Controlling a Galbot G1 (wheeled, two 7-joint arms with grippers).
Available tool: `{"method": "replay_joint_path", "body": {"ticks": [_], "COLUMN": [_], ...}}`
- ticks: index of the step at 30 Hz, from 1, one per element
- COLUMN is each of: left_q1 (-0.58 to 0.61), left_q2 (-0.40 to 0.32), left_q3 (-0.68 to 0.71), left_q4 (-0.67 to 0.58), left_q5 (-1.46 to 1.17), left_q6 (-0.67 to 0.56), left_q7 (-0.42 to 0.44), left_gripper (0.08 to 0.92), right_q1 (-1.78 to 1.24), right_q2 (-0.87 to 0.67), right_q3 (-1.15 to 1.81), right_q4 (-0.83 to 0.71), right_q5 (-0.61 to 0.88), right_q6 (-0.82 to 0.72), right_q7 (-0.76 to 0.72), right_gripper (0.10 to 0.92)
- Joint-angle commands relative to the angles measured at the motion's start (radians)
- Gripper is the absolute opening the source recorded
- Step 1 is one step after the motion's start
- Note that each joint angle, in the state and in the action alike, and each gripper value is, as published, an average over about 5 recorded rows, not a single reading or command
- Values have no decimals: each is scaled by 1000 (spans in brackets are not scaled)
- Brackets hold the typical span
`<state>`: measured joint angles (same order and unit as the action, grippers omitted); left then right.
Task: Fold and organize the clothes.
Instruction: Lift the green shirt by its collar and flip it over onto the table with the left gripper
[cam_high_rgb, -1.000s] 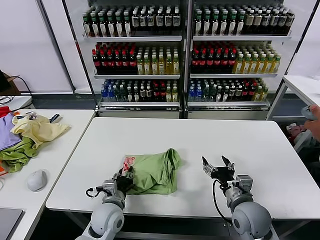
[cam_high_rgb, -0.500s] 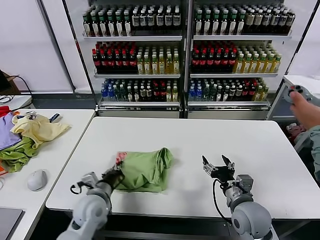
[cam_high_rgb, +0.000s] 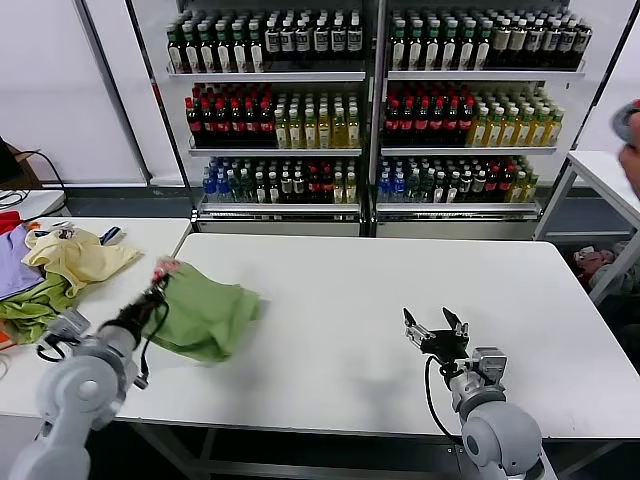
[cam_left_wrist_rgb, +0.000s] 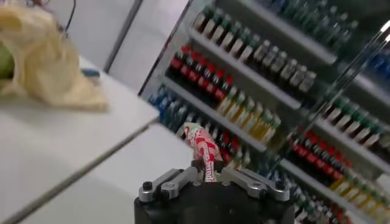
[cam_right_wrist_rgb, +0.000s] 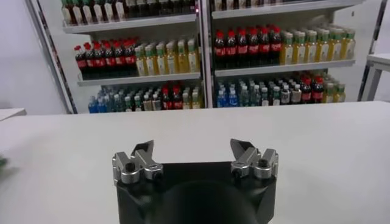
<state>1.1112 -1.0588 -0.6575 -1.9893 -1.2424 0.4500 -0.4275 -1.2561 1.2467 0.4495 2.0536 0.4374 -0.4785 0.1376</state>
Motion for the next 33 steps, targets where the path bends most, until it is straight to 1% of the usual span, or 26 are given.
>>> {"method": "replay_joint_path", "body": {"ticks": [1,3,6,9,13,17,19,21,25,30,33], "left_q1": [-49,-84,-137,-175,-215,-272,-302,-323,-318,-285,-251], "left_q2": [-46,-133,-251,-349,-460,-548,-575,-587,-581,-563,-552], "left_q3": [206,342,507,633,731,776,790,800,803,787,763], "left_q4": [-113,-64,32,155,289,397,439,463,444,373,293], "left_q5": [94,201,389,545,655,697,711,731,743,702,662], "left_q6": [5,4,-5,-19,-23,-33,-44,-65,-104,-146,-146], "left_q7": [-7,-10,-7,-1,-11,-21,-17,-4,32,64,68], "left_gripper": [122,122,122,122,122,122,122,122,149,282,368], "right_q1": [-11,-19,-34,-50,-68,-81,-83,-82,-79,-59,-35], "right_q2": [0,2,3,-5,-23,-39,-43,-44,-41,-32,-22], "right_q3": [9,17,32,52,86,108,113,115,116,101,61], "right_q4": [16,27,44,61,83,97,101,102,101,86,67], "right_q5": [-1,-2,-2,0,15,28,30,30,29,24,17], "right_q6": [2,3,3,6,8,9,10,9,9,8,17], "right_q7": [0,1,1,0,-1,-2,-2,-2,0,7,23], "right_gripper": [823,823,823,823,823,823,823,823,823,823,823]}}
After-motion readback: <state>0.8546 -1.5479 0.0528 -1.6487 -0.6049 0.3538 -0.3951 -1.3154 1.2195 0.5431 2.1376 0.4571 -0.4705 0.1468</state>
